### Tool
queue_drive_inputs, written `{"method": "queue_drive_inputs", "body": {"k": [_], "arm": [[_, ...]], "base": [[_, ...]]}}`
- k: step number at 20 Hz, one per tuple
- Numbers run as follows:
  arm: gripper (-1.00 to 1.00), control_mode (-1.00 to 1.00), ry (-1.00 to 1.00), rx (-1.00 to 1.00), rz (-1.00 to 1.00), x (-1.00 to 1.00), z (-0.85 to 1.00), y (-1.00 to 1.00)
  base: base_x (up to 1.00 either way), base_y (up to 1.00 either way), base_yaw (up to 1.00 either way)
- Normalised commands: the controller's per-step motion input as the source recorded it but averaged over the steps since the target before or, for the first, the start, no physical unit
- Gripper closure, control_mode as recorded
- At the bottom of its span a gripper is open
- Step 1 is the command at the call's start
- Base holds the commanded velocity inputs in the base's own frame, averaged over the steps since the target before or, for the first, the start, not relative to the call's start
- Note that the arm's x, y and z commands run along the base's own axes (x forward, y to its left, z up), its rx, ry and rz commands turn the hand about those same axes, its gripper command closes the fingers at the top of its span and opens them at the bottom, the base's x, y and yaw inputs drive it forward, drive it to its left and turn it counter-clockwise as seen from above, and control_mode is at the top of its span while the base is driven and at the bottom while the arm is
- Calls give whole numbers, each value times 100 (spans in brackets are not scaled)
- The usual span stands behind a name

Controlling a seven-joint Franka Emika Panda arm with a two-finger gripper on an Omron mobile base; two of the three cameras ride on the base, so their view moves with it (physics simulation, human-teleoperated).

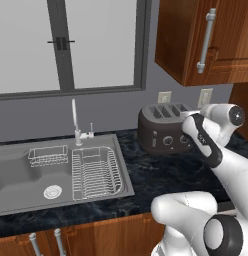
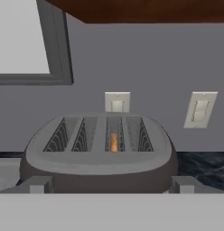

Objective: Start the toaster. Once the lever pops up, take the bread to the plate on the dining counter.

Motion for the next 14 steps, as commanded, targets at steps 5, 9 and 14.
{"method": "queue_drive_inputs", "body": {"k": [5,9,14], "arm": [[-100,-100,0,0,-7,15,0,0],[-100,-100,0,0,-5,17,0,0],[-100,-100,0,0,-1,18,-1,0]], "base": [[0,0,0],[0,0,0],[0,0,0]]}}
